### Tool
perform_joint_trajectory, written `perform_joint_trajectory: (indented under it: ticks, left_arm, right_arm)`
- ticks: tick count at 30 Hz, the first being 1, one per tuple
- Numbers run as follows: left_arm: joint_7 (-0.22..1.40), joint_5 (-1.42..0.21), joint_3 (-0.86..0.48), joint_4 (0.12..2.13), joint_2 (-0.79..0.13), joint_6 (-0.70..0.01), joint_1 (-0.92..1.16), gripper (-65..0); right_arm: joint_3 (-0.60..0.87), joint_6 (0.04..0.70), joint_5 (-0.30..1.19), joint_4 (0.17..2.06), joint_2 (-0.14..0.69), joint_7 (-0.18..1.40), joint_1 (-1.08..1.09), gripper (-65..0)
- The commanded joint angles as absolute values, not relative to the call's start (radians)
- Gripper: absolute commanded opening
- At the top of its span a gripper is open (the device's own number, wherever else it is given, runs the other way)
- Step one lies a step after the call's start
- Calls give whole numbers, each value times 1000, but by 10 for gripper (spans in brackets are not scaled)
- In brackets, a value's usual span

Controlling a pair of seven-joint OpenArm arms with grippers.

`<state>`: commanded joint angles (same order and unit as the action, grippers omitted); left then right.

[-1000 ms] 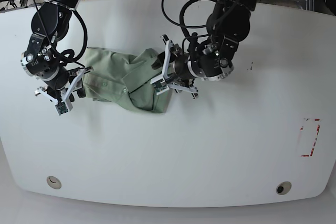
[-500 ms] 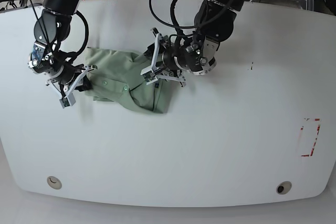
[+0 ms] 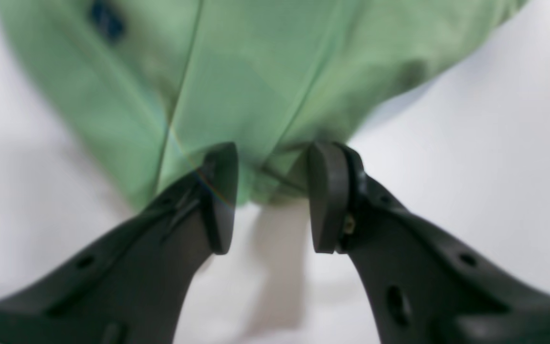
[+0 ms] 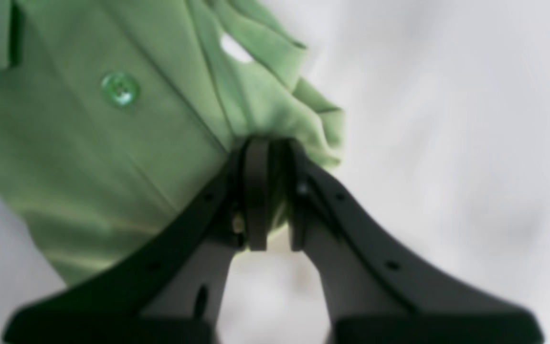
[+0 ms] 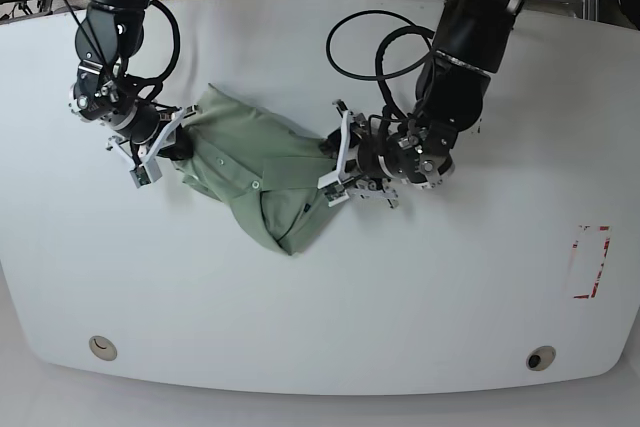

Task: Fold the T-shirt properly
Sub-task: 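Grasp the bundle with both grippers and fold it over again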

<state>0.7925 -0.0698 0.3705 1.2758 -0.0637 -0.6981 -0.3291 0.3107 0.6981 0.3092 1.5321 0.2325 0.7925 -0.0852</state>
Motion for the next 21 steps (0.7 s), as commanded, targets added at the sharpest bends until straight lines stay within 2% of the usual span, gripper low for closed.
perform_joint_trajectory:
  ticks: [8,11,17,21]
  left_arm:
    - [800,-70,367,1277,-99,-698,-449,-418]
    - [806,-70,366,1285,-101,-698,-466,-418]
    - [892,-70,306,1395,-96,-698,-440,-418]
    - [901,-71,300,1495,-91,-698,-354,-418]
  right_arm:
    - [217,698,308,1744,81,960,-179,-591]
    - [176,673,312,1801,45,990,-182,-591]
    - [168,674,320,1942,33,1046,-154,-588]
    - [166,676,320,1945,33,1079,-101,-588]
